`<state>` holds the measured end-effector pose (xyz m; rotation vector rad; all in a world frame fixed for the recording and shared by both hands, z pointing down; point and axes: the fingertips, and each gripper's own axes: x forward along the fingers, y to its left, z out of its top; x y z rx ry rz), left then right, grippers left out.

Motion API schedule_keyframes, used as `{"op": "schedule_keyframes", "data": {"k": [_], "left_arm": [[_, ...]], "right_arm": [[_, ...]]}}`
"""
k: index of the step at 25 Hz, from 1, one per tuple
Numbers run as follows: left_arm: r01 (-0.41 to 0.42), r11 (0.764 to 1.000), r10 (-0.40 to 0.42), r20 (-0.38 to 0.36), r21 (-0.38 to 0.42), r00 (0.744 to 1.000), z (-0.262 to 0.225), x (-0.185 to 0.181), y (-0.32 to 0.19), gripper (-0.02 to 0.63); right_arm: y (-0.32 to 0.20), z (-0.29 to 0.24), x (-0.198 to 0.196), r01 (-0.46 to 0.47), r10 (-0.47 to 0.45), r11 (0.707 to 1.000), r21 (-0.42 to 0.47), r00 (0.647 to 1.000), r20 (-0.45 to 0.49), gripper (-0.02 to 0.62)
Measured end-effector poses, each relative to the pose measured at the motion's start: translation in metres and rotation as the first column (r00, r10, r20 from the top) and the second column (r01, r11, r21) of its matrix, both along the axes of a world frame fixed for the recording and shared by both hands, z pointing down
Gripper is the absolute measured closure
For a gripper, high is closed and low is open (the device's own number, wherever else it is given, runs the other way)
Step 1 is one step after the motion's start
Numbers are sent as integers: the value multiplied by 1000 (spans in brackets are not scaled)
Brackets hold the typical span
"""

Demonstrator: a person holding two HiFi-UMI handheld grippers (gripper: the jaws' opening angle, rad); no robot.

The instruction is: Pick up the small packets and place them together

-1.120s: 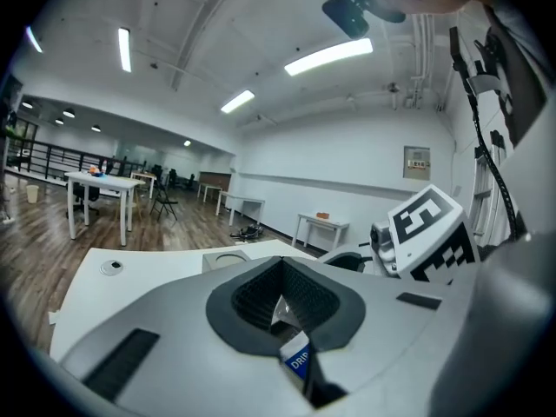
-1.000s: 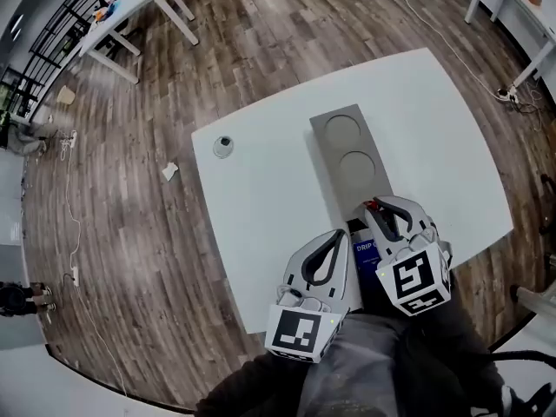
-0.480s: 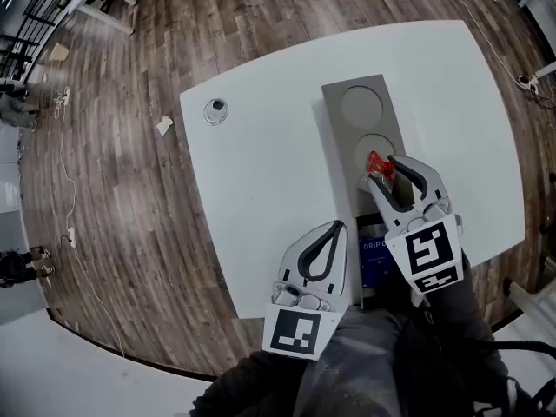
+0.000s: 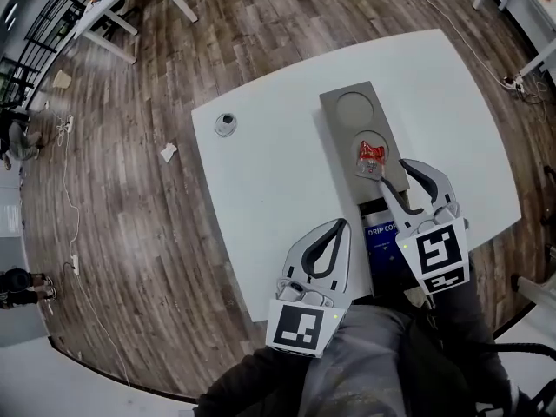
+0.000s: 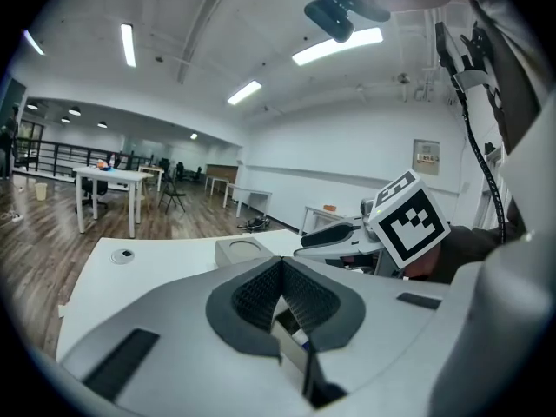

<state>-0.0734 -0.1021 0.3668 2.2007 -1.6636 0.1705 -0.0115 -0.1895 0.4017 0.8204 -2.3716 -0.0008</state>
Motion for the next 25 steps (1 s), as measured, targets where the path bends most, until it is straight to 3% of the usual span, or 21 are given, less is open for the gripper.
{"op": "schedule_keyframes", "data": {"k": [6,11,18,25], "left_arm": [[-112,991,114,-18,78,993,-22,30,23,603],[-199,974,200,-1,111,980,-36,54,52,603],[-231,967,230,20,112,973,-39,61,76,603],[-173,982,173,12,74,985,-31,52,62,603]], "right_arm": [[41,-11,42,-103,104,994,24,994,-30,434],[91,5,67,-152,151,988,-15,987,-61,434],[140,31,59,-71,63,993,-91,995,-79,434],[136,46,43,98,-115,989,-111,982,-152,434]]}}
